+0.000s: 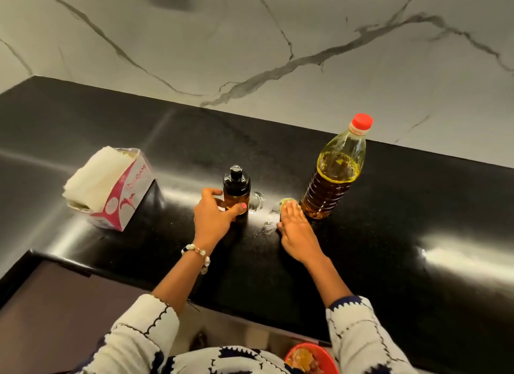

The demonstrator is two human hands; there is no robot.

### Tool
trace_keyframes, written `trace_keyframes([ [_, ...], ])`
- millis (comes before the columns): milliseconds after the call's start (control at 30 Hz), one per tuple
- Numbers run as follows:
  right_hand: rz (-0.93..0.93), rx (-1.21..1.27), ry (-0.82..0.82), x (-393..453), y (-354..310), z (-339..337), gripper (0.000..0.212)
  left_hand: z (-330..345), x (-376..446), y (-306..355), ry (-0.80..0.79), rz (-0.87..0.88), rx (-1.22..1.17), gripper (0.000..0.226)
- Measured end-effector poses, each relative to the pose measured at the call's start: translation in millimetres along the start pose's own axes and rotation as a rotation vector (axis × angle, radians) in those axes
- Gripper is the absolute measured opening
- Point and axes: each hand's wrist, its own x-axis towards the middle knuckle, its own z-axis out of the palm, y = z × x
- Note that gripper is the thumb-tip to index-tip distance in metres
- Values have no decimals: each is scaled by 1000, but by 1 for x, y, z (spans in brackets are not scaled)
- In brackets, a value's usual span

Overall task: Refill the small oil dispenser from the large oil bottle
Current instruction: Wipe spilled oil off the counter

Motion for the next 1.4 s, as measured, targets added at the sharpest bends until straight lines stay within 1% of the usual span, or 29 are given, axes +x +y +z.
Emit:
trace_keyframes([
  [33,32,1,3,7,-12,1,61,1,4,0,14,20,0,60],
  [100,22,7,-14,13,-32,5,63,4,13,-2,18,79,-4,66],
  [200,-76,15,-39,1,-50,14,63,9,25,-5,-74,147,-21,76],
  [233,-111,19,-43,-6,-49,17,62,11,28,-6,-97,159,-33,77],
  [300,-127,-10,-47,-20,-43,23,62,15,33,-4,-124,146,-47,72],
  [367,-72,-39,-33,-26,-34,25,74,18,37,-5,-122,133,-41,63],
  [400,-32,-48,-15,-24,-30,24,74,18,38,-5,-118,135,-34,60],
  [467,51,-28,29,-10,-28,18,61,17,41,-7,-106,153,-53,56],
  [500,83,-18,34,0,-29,15,57,14,41,-8,-101,161,-69,55],
  [567,133,-15,44,20,-32,9,59,9,42,-11,-91,164,-86,55],
  [633,172,-4,49,37,-35,6,60,4,42,-14,-76,145,-117,54],
  [733,168,6,67,60,-51,9,61,-11,46,-14,-44,99,-165,53],
  [800,112,19,74,64,-64,13,61,-20,46,-12,-33,57,-214,52],
  [900,-18,71,39,54,-80,24,61,-31,45,-11,-25,3,-265,47],
  [967,-104,79,10,40,-77,27,60,-34,45,-10,-32,-22,-293,46],
  [1033,-144,66,13,29,-62,26,58,-37,44,-8,-45,-39,-316,47],
  [1100,-95,62,42,32,-45,21,59,-41,43,-7,-54,-47,-332,48],
  [1167,7,62,61,52,-39,17,59,-46,41,-5,-49,-58,-348,48],
  [1233,87,36,76,75,-49,17,60,-53,40,-2,-35,-78,-379,46],
  [1267,99,22,84,83,-59,20,60,-56,40,0,-27,-93,-402,44],
  [1333,46,40,82,89,-83,29,62,-63,41,5,-14,-109,-450,43],
  [1400,-75,93,47,87,-107,39,62,-70,42,11,-1,-112,-487,44],
])
